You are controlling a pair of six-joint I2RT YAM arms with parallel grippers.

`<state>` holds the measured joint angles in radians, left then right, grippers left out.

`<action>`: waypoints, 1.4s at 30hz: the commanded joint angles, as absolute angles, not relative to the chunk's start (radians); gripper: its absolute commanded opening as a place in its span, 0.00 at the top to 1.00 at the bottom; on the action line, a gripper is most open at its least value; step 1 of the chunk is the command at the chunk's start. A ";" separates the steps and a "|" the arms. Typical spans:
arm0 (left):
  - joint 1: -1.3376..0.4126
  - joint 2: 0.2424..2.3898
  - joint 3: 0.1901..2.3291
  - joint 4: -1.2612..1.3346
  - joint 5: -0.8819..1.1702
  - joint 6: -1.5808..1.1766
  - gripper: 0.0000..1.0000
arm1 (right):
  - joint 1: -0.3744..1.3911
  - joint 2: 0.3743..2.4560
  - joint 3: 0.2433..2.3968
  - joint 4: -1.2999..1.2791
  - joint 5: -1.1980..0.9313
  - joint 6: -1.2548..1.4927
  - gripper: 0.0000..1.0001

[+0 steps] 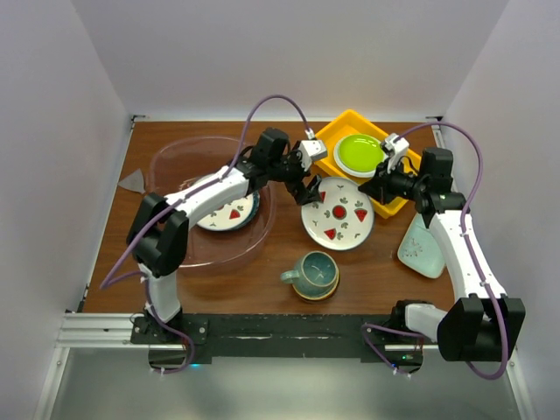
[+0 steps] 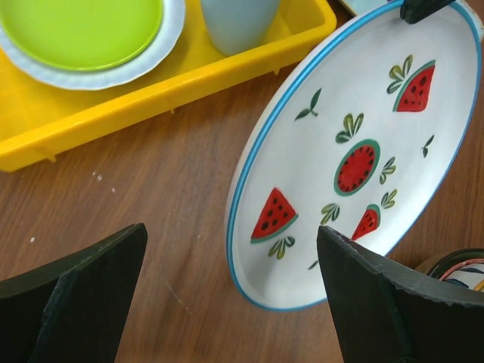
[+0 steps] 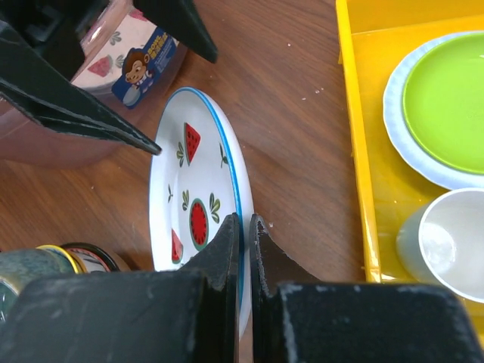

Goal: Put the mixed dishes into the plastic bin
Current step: Pick up the plate at the center of the board.

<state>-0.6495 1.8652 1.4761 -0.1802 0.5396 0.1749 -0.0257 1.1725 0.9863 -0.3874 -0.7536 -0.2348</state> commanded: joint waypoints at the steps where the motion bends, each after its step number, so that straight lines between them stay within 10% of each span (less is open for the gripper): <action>1: -0.649 1.933 1.617 -0.296 0.722 0.270 0.05 | -0.029 1.146 1.005 -0.302 -0.853 -0.202 1.00; 6: -0.649 2.034 1.736 -0.403 0.824 0.281 0.33 | -0.028 1.140 1.003 -0.304 -0.867 -0.210 1.00; 12: -0.635 2.043 1.767 -0.410 0.853 0.244 1.00 | -0.029 1.137 1.002 -0.305 -0.865 -0.212 1.00; 21: -0.554 1.884 1.649 -0.140 0.890 0.008 1.00 | -0.044 1.115 1.000 -0.330 -0.850 -0.225 1.00; 31: -0.457 1.628 1.427 0.167 0.824 -0.307 1.00 | -0.158 1.040 0.992 -0.336 -0.908 -0.225 0.28; 42: -0.351 1.353 1.223 0.304 0.713 -0.483 1.00 | -0.190 1.029 0.968 -0.362 -0.939 -0.270 0.09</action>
